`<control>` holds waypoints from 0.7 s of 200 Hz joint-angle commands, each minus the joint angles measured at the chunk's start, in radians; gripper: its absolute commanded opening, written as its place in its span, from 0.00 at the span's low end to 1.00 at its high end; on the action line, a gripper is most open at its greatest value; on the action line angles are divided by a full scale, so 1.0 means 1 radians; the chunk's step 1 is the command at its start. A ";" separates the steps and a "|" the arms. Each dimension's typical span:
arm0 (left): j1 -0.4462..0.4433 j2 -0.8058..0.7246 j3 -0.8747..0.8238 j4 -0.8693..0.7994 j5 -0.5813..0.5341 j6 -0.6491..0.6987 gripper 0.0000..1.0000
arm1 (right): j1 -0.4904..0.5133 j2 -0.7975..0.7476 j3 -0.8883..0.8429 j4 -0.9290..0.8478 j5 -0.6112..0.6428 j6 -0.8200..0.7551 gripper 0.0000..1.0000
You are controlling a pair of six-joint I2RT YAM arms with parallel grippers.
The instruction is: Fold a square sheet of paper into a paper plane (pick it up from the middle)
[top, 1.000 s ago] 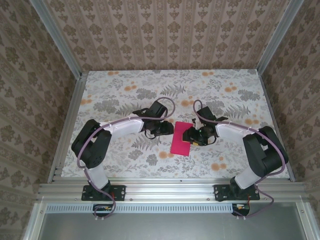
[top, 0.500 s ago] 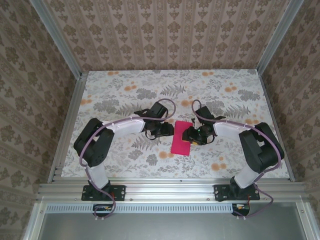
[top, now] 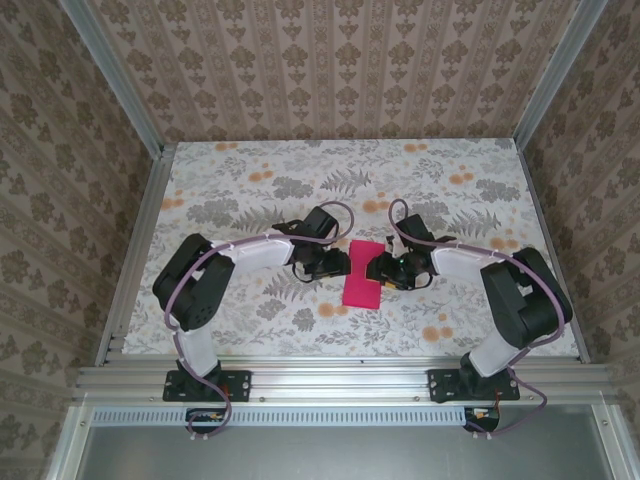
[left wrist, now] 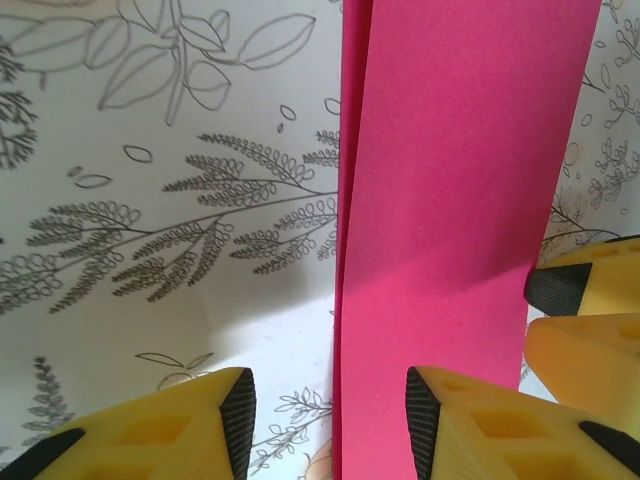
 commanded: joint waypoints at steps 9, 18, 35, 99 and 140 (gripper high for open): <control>-0.004 -0.003 -0.016 0.027 0.048 -0.039 0.47 | -0.013 -0.048 -0.024 0.033 -0.030 0.027 0.51; -0.004 -0.003 -0.021 0.031 0.054 -0.043 0.47 | -0.016 -0.050 -0.026 0.032 -0.027 0.027 0.51; -0.002 0.007 -0.025 0.039 0.079 -0.050 0.47 | -0.024 -0.043 -0.030 0.033 -0.028 0.027 0.51; -0.006 0.006 -0.050 0.041 0.120 -0.075 0.47 | -0.028 -0.034 -0.042 0.052 -0.013 0.032 0.43; -0.014 0.025 -0.049 0.042 0.144 -0.077 0.46 | -0.030 -0.023 -0.043 0.059 -0.012 0.033 0.40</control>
